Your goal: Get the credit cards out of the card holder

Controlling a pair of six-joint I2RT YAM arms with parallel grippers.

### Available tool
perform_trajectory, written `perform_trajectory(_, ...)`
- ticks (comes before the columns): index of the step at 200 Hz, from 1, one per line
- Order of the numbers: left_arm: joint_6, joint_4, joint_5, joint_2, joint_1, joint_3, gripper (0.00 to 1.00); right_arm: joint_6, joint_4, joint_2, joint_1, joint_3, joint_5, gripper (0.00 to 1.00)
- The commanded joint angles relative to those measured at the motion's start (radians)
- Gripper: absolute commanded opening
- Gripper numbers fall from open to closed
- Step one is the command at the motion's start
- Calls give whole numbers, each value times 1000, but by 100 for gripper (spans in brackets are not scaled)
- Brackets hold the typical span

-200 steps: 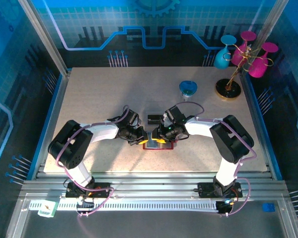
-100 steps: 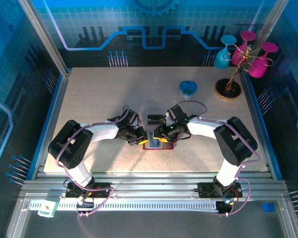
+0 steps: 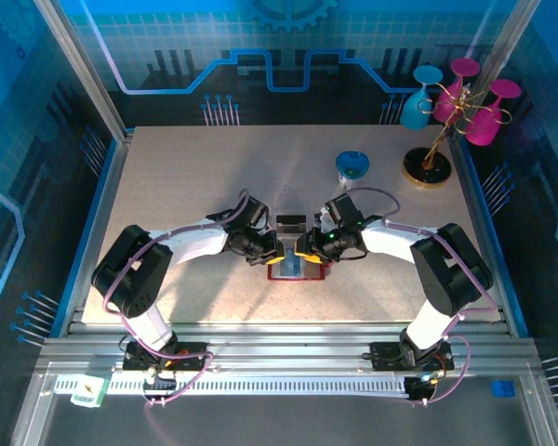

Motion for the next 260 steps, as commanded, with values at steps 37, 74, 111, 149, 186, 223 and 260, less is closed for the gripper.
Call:
perform_trajectory(37, 49, -69, -37, 65, -12, 18, 11, -16, 42, 46, -11, -15, -72, 37)
perform_trajectory(74, 55, -83, -49, 78, -13, 11, 11, -23, 54, 71, -11, -19, -76, 36)
perform_trajectory(111, 58, -100, -65, 81, -12, 6, 10, -27, 76, 94, -19, -36, -81, 31)
perform_trajectory(149, 54, -97, -63, 90, -12, 2, 9, -13, 156, 123, -29, -64, -135, 24)
perform_trajectory(186, 54, -97, -60, 97, -14, 4, 8, 26, 244, 123, -36, -100, -175, 21)
perform_trajectory(223, 53, -100, -59, 103, -16, 2, 7, 44, 282, 110, -41, -110, -199, 19)
perform_trajectory(260, 55, -100, -59, 103, -16, 0, 7, 52, 285, 83, -41, -106, -209, 19)
